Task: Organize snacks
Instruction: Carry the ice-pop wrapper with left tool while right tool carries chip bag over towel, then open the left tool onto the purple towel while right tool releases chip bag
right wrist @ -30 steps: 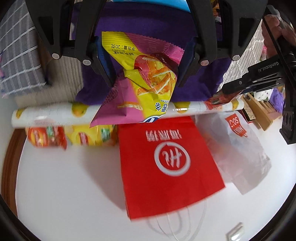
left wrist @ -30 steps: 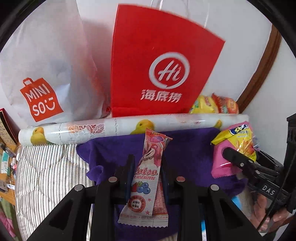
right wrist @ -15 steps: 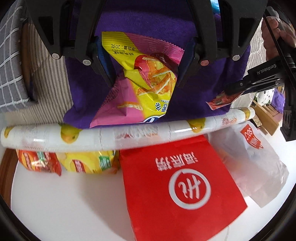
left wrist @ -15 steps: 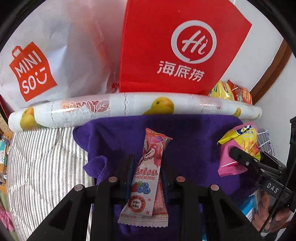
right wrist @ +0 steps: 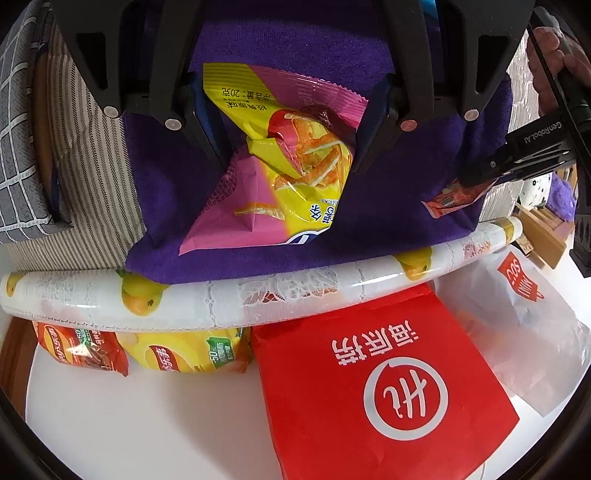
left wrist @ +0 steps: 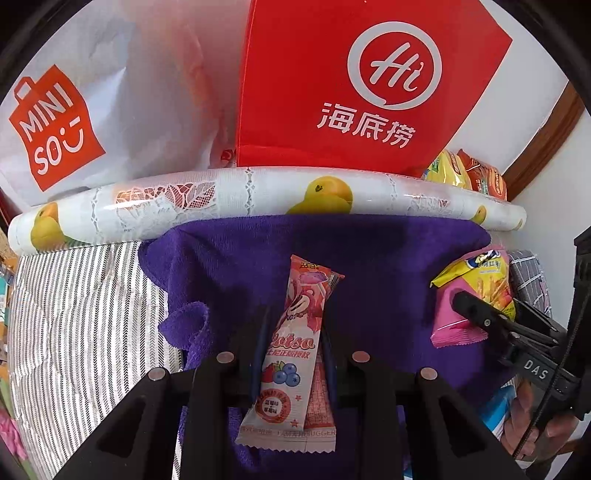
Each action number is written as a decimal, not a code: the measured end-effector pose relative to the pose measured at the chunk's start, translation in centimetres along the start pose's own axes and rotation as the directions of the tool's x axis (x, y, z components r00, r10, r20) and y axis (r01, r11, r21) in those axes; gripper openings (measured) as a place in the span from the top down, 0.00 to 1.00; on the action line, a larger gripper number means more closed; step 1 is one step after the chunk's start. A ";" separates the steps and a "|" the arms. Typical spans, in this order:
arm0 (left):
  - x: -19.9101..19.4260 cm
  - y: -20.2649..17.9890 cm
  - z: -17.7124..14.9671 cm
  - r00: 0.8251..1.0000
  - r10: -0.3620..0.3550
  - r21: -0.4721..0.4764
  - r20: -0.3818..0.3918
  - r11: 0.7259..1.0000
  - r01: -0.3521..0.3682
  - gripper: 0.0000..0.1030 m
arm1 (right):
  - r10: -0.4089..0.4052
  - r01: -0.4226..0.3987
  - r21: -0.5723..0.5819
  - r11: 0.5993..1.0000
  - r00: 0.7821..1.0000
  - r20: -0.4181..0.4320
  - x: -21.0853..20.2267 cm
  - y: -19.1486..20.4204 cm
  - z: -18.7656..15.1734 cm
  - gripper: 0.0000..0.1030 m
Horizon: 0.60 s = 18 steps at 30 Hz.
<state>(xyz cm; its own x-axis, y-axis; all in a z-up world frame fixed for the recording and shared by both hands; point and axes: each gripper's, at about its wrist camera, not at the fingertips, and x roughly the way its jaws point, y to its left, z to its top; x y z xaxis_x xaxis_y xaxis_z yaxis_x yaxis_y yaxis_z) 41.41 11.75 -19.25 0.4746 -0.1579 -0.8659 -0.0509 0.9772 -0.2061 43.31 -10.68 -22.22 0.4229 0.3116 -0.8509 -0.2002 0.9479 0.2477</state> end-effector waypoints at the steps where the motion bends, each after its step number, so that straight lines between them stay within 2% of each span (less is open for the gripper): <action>1: 0.0 0.1 0.0 1.000 -0.006 -0.004 -0.001 1.000 0.006 0.76 | -0.004 0.004 -0.001 1.000 1.000 -0.005 0.1 0.0 0.0 0.36; 15: 0.4 1.2 -0.3 1.000 -0.012 -0.034 -0.022 0.999 0.011 0.76 | -0.008 0.009 0.019 1.000 0.997 -0.072 1.7 -0.1 0.0 0.36; 18: 0.5 1.2 -0.3 0.999 -0.026 -0.035 -0.026 0.999 0.025 0.76 | -0.002 0.004 0.014 1.000 0.997 -0.076 1.7 -0.1 0.0 0.30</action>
<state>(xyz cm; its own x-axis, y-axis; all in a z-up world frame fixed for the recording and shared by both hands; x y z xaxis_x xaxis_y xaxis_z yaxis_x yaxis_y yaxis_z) 41.27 12.76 -20.04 0.4525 -0.1870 -0.8719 -0.0700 0.9673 -0.2438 44.02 -10.30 -23.70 0.3552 0.3034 -0.8842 -0.1865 0.9499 0.2510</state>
